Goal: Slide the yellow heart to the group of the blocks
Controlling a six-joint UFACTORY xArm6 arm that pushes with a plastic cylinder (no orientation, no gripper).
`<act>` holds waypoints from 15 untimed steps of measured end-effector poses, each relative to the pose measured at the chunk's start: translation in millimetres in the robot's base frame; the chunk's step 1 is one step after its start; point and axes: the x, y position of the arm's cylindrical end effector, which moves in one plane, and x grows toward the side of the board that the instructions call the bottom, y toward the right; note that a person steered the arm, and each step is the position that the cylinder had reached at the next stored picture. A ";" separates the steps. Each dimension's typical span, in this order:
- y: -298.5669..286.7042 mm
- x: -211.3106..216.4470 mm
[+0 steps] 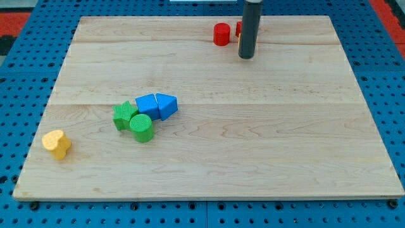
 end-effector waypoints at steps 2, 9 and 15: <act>-50.6 184.9; -284.6 173.7; -191.4 -0.6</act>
